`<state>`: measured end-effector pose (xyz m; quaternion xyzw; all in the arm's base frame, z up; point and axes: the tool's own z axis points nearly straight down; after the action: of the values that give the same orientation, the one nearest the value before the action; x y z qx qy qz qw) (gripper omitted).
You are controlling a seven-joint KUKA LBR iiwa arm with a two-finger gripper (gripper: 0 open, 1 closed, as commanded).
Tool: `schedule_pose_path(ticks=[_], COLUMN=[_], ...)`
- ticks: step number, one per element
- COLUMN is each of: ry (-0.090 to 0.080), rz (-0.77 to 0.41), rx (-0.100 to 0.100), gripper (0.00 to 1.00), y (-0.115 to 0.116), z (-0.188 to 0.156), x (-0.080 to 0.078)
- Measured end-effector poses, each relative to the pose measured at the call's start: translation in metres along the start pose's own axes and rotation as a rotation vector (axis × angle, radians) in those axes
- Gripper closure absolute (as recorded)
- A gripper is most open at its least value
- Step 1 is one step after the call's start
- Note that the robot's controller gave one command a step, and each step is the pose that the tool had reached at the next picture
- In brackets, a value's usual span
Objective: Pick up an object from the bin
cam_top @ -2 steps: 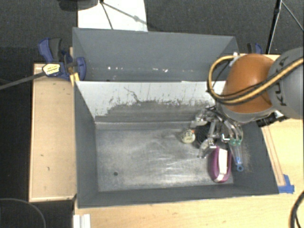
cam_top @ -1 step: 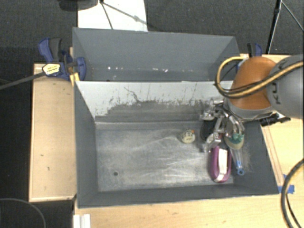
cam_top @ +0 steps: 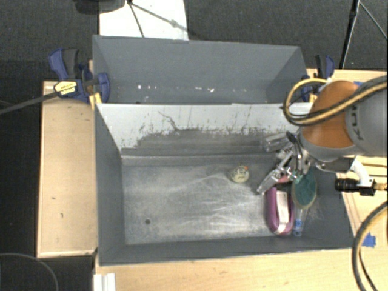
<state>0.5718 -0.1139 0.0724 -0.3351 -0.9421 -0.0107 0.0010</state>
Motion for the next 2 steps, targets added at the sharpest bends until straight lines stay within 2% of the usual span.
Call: schedule_pose_path(ticks=[1, 2], ry=[-0.020, -0.017], rz=[0.214, 0.210], rx=[0.010, 0.014], gripper=[0.00, 0.00], y=[-0.0089, -0.0080], z=[-0.0002, -0.0011], x=[0.0767, 0.0754])
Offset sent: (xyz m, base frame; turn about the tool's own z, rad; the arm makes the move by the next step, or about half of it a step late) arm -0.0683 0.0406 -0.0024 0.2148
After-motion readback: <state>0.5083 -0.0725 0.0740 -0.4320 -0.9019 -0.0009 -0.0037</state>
